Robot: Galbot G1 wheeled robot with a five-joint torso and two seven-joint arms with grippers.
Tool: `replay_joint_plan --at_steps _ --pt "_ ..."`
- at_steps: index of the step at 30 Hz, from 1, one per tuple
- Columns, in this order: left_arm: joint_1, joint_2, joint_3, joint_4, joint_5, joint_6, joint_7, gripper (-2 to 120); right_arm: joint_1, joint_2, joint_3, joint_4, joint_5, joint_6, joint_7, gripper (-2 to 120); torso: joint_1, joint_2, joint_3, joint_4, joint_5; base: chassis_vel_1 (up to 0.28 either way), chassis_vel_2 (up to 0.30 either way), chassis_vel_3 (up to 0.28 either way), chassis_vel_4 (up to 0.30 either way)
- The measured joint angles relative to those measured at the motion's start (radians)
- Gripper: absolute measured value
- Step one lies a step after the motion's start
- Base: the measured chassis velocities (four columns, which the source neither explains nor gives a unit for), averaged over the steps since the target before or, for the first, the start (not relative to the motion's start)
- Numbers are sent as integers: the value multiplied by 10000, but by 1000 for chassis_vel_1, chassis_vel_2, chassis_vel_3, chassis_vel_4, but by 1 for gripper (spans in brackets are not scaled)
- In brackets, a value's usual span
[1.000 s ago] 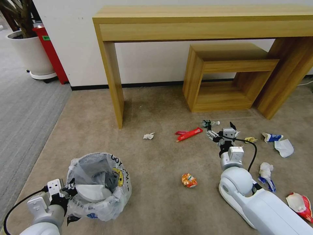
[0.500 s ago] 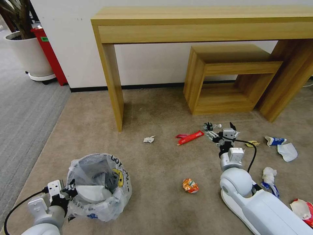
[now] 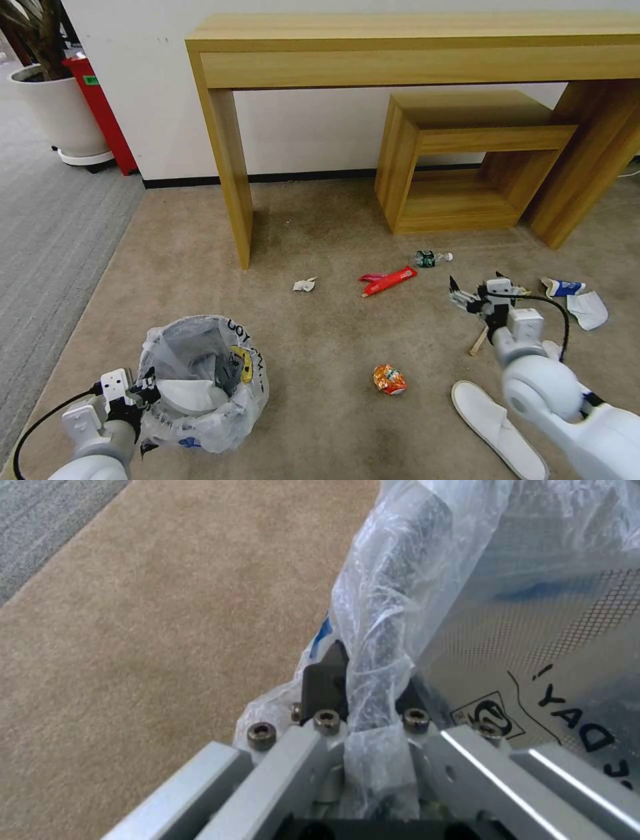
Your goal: Pick up the trash bin and place the garbage on the floor into it.
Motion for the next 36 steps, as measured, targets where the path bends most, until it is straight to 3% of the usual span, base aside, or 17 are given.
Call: replay_joint_plan --at_steps 2,5,7,9,10,13,16,25,36 --pt "-35 11 17 42 0 -10 0 1 -149 -163 58 -123 -244 499 -358 100 0 0 0 1 -2 0 0 0 0" --pt "-84 50 39 124 -3 -43 18 1 -348 -416 124 -659 -1023 1970 -1376 100 0 0 0 2 0 0 0 0 0" --pt "-89 57 39 142 -3 -56 23 1 -397 -460 178 -759 -1158 2248 -1659 100 0 0 0 3 2 0 0 0 0" --pt "-111 109 56 271 -6 -127 76 1 -718 -683 467 -1201 -1879 3536 -2883 100 0 0 0 2 -3 0 0 0 0" --pt "-111 109 56 271 -6 -127 76 1 -718 -683 467 -1201 -1879 3536 -2883 100 0 0 0 2 -3 0 0 0 0" --pt "-206 141 121 411 -5 -153 89 1 -733 -751 597 -2083 -3067 5190 -4192 100 0 0 0 2 0 0 0 0 0" --pt "-262 148 165 471 -2 -153 92 1 -818 -907 671 -2486 -3418 5840 -4681 100 0 0 0 3 0 0 0 0 0" --pt "-460 133 229 743 -6 -214 111 1 -1302 -1269 1074 -3821 -4264 6526 -5072 100 0 0 0 2 -2 0 0 0 0" --pt "-774 59 384 1138 29 -299 160 1 -2087 -1145 1371 -6637 -5245 7726 -5708 100 0 1 0 3 2 0 0 0 0"
